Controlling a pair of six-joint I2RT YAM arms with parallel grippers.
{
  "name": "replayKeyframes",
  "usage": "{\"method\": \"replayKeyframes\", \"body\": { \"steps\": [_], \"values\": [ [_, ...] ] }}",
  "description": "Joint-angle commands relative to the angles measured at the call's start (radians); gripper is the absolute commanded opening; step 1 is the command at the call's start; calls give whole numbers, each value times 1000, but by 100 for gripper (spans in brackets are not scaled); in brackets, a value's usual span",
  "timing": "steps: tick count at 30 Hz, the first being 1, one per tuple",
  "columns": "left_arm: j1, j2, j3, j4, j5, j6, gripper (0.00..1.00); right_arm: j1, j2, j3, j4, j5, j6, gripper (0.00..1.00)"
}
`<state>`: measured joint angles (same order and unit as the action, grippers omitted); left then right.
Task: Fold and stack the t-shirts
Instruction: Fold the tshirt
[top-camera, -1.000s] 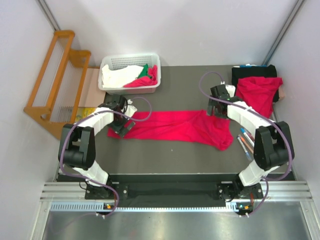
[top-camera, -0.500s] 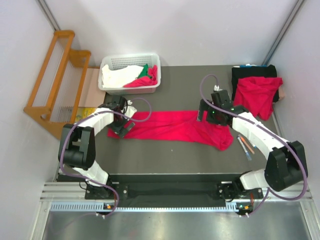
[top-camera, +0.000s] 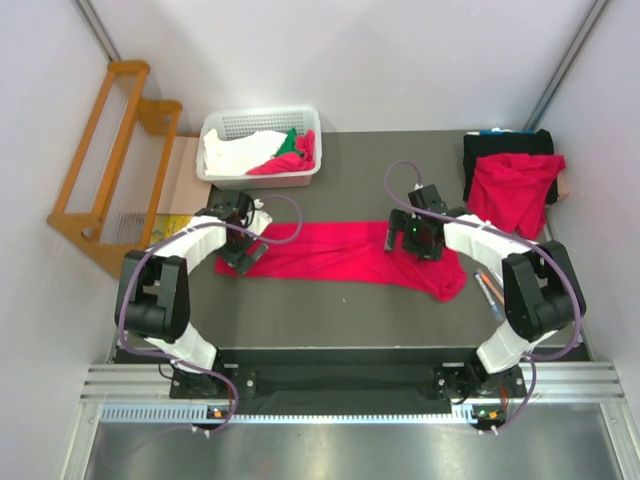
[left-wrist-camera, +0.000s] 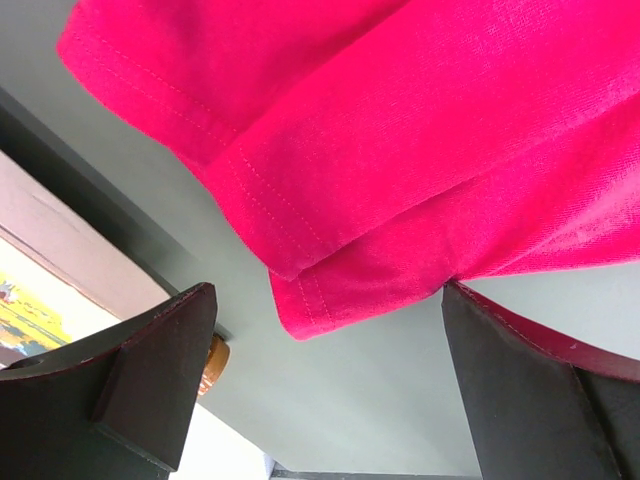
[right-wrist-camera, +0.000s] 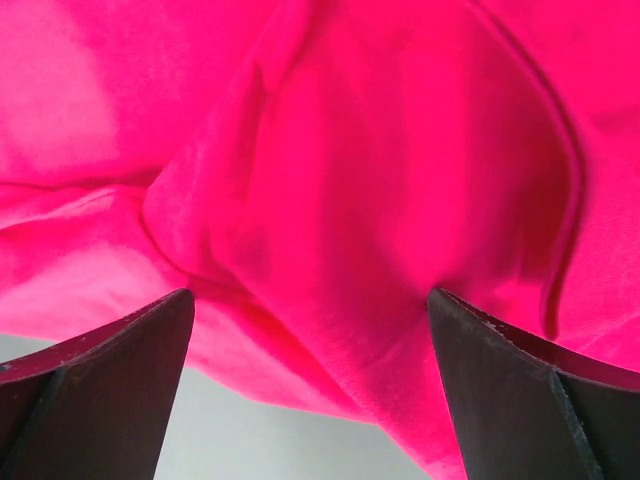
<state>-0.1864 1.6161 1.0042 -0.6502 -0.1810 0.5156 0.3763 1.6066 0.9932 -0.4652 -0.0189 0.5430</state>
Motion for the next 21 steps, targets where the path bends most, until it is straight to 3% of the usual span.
{"method": "replayKeyframes", "body": {
  "steps": [1, 11, 21],
  "values": [
    [-5, -41, -4, 8, -18, 8, 99, -27, 0, 41, 33, 65, -11, 100],
    [-5, -51, -32, 14, -17, 12, 99, -177, 13, 84, 7, 128, -77, 100],
    [-5, -41, -29, 7, -3, 8, 99, -221, 73, 220, -32, 214, -98, 100]
  ]
}}
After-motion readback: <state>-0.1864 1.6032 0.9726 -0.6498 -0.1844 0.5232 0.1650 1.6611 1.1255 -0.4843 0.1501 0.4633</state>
